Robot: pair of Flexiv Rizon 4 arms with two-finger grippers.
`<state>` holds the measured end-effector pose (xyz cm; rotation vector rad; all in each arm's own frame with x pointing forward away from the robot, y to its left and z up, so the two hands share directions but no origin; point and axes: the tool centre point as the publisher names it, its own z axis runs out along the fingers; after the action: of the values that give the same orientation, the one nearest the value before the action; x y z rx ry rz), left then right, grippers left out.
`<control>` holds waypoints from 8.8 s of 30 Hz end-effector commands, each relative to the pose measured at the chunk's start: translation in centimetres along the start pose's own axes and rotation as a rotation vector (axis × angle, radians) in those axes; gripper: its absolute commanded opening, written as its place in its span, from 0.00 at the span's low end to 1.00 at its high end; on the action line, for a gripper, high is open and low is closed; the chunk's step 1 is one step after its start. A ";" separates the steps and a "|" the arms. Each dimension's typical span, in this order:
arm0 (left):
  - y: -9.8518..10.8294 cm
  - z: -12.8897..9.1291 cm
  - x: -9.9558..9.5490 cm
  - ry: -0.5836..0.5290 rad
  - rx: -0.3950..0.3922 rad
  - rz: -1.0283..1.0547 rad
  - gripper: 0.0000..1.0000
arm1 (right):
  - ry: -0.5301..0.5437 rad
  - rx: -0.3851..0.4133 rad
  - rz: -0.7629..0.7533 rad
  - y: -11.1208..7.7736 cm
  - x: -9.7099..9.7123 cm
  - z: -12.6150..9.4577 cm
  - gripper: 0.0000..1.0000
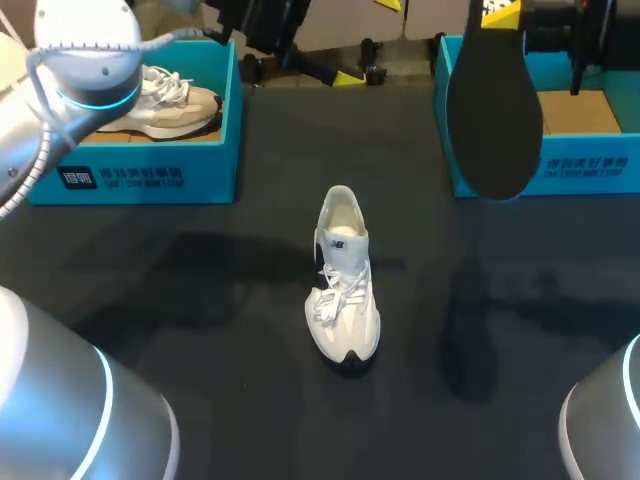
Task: Take the shoe out of the shoebox, open the shoe tongue, remove and reinsert the insole, then place the shoe into the shoebox
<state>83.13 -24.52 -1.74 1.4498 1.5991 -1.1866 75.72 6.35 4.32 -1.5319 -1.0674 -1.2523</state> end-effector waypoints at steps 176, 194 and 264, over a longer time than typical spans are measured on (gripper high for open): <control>-5.9 -0.2 1.2 -0.408 0.166 -0.757 0.00 | 0.001 0.214 -0.202 5.5 -10.5 -5.0 1.00; -6.3 -1.4 -0.5 -0.207 0.354 -1.587 0.00 | 0.001 0.214 -0.202 5.5 -10.5 -5.0 1.00; -4.8 -0.6 2.7 -0.134 0.405 -2.266 0.00 | 0.001 0.214 -0.202 5.5 -10.5 -5.0 1.00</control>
<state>77.42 -22.07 -2.79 -0.9803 2.6226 -2.4470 78.39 -0.89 -5.98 -1.2852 -1.3355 -1.2284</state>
